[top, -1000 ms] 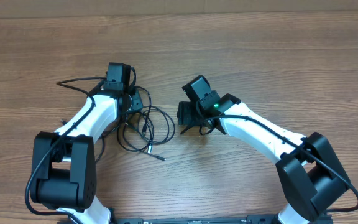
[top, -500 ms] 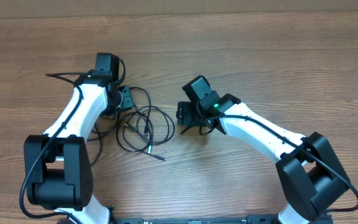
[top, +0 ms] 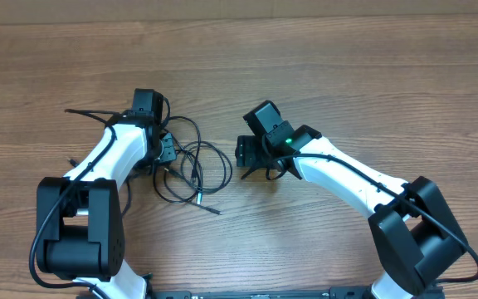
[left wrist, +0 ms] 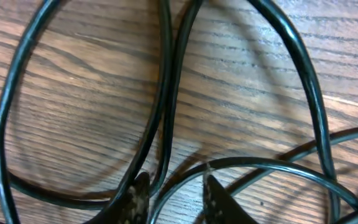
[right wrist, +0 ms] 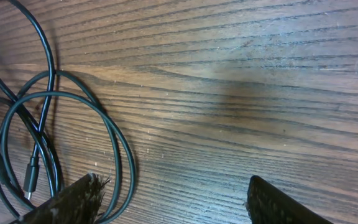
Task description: Untangle cables
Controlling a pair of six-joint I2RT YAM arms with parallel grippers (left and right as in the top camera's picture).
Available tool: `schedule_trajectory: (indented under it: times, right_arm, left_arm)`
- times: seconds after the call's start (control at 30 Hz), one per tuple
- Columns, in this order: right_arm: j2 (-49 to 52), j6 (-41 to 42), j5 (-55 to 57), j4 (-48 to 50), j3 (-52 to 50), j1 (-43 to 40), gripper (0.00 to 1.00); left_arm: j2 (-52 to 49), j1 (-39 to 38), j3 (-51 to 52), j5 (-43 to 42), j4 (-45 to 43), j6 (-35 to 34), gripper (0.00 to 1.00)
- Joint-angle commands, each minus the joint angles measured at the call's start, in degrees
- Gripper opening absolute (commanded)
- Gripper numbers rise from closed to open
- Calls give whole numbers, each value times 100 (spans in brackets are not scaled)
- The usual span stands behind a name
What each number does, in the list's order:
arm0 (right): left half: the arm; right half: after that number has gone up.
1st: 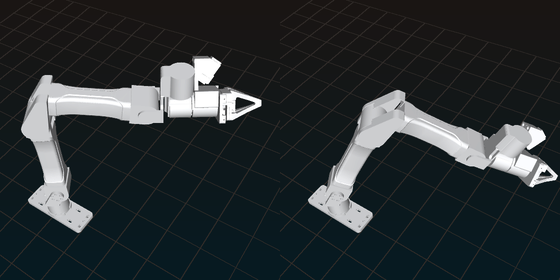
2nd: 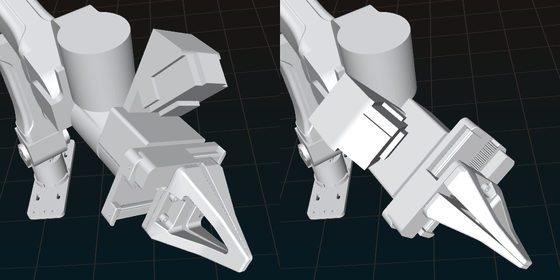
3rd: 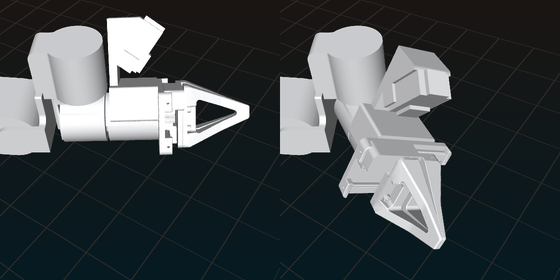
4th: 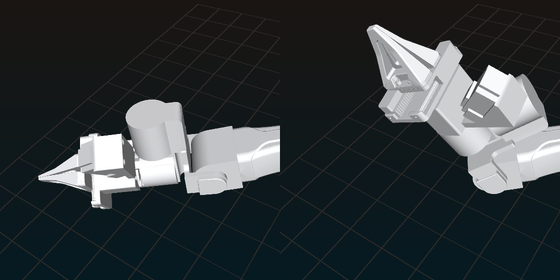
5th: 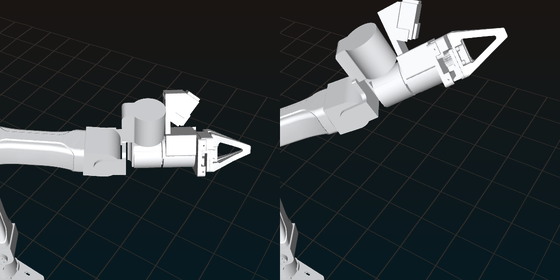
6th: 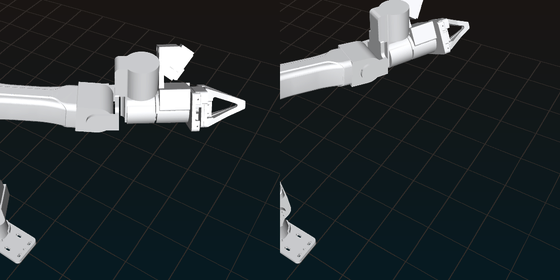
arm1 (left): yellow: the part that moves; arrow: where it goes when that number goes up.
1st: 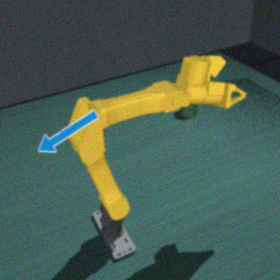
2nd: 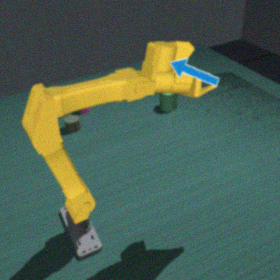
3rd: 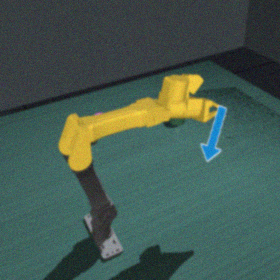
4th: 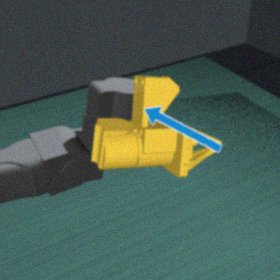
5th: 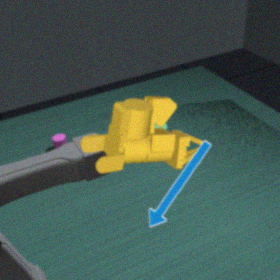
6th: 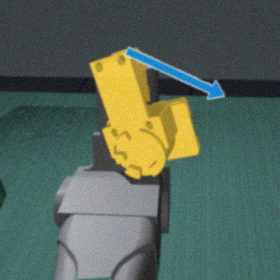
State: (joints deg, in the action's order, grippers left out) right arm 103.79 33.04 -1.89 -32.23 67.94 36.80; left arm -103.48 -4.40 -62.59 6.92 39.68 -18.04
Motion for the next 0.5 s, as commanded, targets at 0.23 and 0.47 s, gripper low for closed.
schedule_trajectory:
  times: [0.23,0.47]
  right_arm:
    - [-13,-2,81,20,24,-11,73]
    - [-13,-2,79,44,24,-11,72]
  left_arm:
    - [-28,-15,516,354,-673,177,35]
    - [155,-15,90,-549,-544,177,4]
